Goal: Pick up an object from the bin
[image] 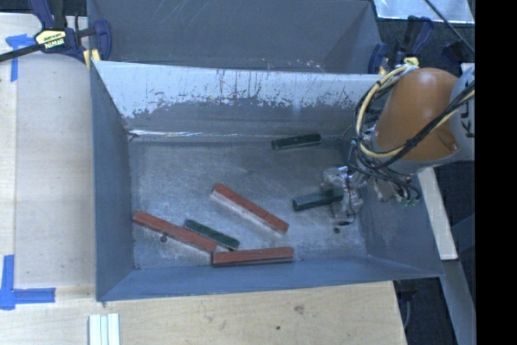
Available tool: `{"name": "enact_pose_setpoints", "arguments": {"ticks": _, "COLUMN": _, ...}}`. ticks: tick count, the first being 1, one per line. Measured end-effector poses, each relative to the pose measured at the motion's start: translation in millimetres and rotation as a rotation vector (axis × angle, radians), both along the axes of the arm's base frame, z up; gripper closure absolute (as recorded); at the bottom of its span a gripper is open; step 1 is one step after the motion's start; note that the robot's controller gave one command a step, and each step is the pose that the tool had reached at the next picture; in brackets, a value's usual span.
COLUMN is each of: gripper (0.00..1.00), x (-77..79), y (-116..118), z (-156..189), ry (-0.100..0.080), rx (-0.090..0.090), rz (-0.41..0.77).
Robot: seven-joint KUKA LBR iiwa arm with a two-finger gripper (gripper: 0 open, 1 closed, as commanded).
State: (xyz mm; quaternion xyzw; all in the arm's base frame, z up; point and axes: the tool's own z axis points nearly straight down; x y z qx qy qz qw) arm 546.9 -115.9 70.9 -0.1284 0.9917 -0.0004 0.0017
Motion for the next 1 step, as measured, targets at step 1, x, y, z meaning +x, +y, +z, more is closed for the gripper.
{"name": "enact_pose_setpoints", "arguments": {"ticks": 1, "gripper": 1.0, "x": 0.0, "y": 0.0, "z": 0.0, "ry": 0.0, "rx": 0.0, "rz": 0.001}}
